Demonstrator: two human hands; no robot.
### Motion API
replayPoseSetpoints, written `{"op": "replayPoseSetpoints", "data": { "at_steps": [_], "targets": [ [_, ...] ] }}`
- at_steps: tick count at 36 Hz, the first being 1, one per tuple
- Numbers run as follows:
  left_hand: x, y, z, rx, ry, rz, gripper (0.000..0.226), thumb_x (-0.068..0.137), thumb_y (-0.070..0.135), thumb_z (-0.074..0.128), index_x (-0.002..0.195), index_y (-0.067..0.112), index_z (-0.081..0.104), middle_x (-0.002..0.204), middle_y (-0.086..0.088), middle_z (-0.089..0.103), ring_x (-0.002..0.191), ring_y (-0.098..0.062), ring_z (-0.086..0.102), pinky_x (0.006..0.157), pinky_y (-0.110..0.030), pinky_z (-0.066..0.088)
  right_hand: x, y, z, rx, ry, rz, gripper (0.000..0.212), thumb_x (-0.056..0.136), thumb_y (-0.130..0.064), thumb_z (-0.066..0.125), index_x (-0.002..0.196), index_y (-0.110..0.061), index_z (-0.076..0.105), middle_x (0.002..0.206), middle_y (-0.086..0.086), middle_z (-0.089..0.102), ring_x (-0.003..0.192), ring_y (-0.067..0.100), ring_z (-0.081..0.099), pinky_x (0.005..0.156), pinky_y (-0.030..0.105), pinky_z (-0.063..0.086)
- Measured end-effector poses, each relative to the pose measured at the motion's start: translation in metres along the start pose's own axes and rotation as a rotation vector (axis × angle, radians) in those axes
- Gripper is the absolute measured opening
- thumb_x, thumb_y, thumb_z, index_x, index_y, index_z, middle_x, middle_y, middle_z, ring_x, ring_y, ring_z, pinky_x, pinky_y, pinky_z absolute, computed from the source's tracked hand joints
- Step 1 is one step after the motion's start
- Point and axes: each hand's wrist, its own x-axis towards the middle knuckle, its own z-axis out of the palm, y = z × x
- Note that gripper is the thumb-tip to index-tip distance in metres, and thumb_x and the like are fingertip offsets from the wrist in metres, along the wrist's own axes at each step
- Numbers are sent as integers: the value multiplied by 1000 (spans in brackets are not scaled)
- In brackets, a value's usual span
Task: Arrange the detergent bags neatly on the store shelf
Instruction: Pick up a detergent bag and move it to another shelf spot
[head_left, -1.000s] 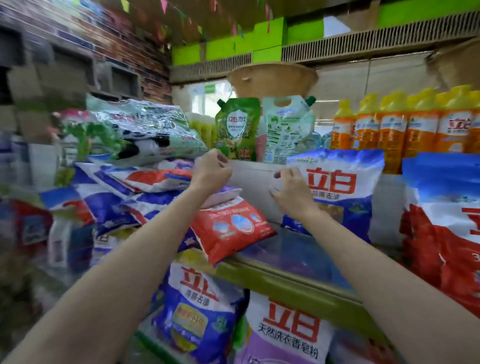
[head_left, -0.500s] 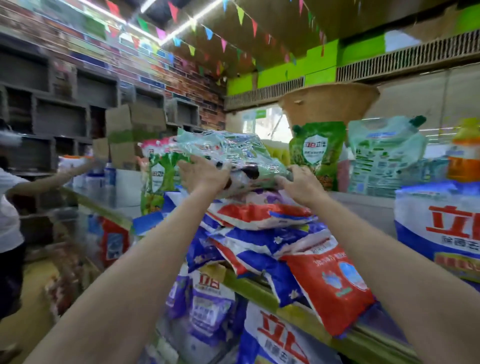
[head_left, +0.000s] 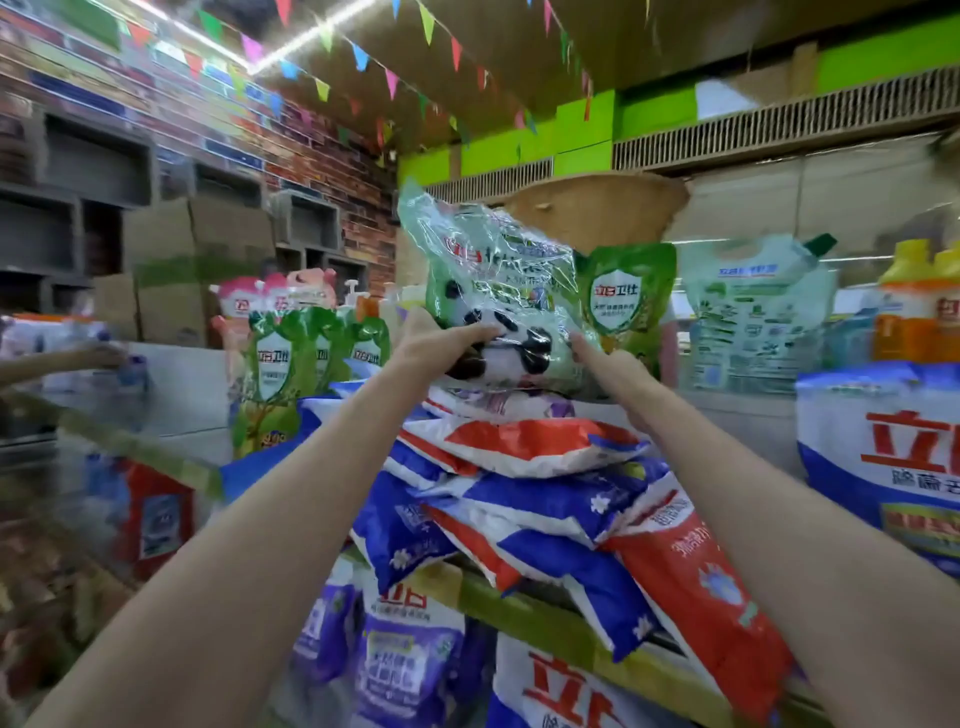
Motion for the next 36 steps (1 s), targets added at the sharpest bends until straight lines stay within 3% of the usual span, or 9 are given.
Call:
{"op": "replayPoseSetpoints", "data": {
  "at_steps": [6,10,12,15,18,24,27,31,36],
  "targets": [
    [-8,3,7,-201,-53,189,40,63,37,85,73,24,48,89,-6,60,84,-19,59,81,-33,48,-13,11,-35,315,57,28,102,60,-78,63,139,-18,38,137,5,52,127,25,47,110,42,34],
    [-23,17,23,-422,-125,228,29,72,18,80,97,19,65,91,1,71,74,-5,70,64,-15,54,-33,24,-78,395,-7,28,104,39,-80,72,128,-28,55,135,-3,53,124,20,51,106,43,40],
    [-32,29,34,-449,-165,263,33,74,12,77,103,16,63,89,4,68,73,-5,68,56,-10,51,-59,20,-97,397,-41,31,80,46,-75,72,109,-28,65,129,-1,60,119,18,56,106,42,41],
    [-48,49,57,-412,-273,332,46,75,13,76,117,12,57,101,-3,69,87,-14,67,75,-21,56,-86,32,-132,410,-11,27,32,80,-51,64,89,-21,65,81,-5,75,76,9,71,69,26,58],
    [-73,69,84,-361,-402,352,47,78,17,75,120,14,53,103,1,67,93,-14,66,82,-23,54,-125,52,-164,433,92,36,20,86,-37,62,90,-18,65,67,-5,74,59,8,70,52,22,56],
    [-143,103,147,-286,-612,281,29,80,25,73,104,20,57,94,6,66,94,-13,64,83,-23,47,-212,84,-237,353,328,31,83,47,-56,85,117,-18,63,112,5,70,99,20,68,90,41,54],
    [-191,124,178,-276,-736,180,19,83,32,70,85,16,60,65,5,65,53,-2,61,51,-14,46,-254,98,-277,255,438,20,71,63,-48,81,122,-15,59,115,4,67,103,18,63,92,36,51],
    [-253,153,214,-276,-832,170,29,82,47,65,79,19,60,77,-1,62,68,-14,56,62,-18,42,-313,109,-327,177,554,79,56,72,-43,77,115,-14,57,81,-9,55,76,10,52,62,25,43],
    [-315,192,256,-317,-803,257,47,66,54,75,93,16,66,89,-7,71,77,-19,65,72,-29,52,-384,124,-388,121,649,139,72,81,-38,70,136,-6,39,128,1,49,123,19,46,88,24,33]
  ]
}}
